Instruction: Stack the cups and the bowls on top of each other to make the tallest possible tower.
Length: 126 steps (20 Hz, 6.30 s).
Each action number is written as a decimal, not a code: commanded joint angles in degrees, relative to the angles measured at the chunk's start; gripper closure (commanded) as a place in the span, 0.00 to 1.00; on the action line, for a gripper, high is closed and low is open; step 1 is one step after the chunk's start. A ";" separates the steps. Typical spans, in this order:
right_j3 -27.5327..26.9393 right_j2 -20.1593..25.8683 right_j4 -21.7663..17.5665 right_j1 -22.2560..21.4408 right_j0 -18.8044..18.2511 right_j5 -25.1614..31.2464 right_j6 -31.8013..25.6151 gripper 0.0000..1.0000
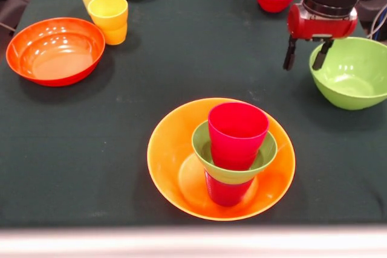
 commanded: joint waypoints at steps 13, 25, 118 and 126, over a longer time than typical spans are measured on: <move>1.83 14.66 5.22 1.26 -6.08 -1.51 7.26 0.00; -1.33 10.20 4.07 1.93 -2.61 -0.81 8.12 1.00; -59.34 53.26 -27.86 8.31 -34.10 69.75 -40.57 1.00; -57.72 52.74 -26.89 7.68 -32.81 67.56 -35.31 1.00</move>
